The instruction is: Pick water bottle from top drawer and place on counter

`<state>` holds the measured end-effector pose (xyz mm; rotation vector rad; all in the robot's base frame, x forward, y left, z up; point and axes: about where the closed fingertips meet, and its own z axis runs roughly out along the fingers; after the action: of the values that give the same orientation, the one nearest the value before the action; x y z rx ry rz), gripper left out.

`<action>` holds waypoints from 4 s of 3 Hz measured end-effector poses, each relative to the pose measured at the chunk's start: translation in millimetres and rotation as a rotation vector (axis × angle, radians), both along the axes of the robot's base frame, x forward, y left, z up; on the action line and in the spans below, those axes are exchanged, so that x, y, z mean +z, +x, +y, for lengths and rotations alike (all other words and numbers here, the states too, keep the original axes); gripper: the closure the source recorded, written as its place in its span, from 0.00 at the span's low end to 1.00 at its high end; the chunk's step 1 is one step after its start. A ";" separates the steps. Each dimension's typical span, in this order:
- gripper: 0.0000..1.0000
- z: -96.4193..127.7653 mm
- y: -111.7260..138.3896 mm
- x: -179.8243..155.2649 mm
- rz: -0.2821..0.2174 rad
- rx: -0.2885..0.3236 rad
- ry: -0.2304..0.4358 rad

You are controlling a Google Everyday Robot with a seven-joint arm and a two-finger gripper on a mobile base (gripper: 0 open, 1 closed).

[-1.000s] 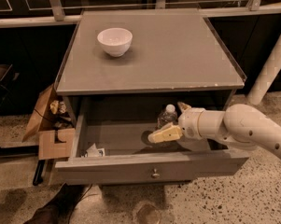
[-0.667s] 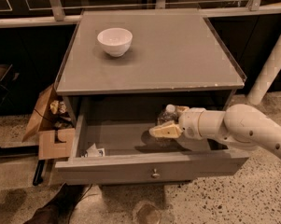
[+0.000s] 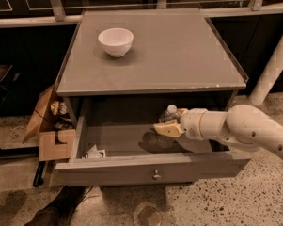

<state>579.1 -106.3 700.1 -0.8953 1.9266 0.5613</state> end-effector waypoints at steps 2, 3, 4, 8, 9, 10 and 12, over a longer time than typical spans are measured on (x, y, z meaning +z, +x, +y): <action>1.00 1.9 -9.4 48.3 0.004 0.039 0.036; 1.00 5.6 -15.3 99.0 0.022 0.084 0.047; 1.00 15.9 -13.2 174.0 0.040 0.130 0.023; 1.00 5.6 35.4 236.3 0.073 0.023 -0.023; 1.00 11.7 72.9 264.2 0.012 0.027 -0.043; 1.00 20.9 106.0 271.3 -0.051 0.036 -0.032; 1.00 22.5 128.9 251.3 -0.089 0.023 0.008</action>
Offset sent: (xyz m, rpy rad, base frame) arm -0.0253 0.0015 0.1019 0.0656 0.0258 0.0909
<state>708.0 -83.8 951.5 -0.9227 1.8347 0.5334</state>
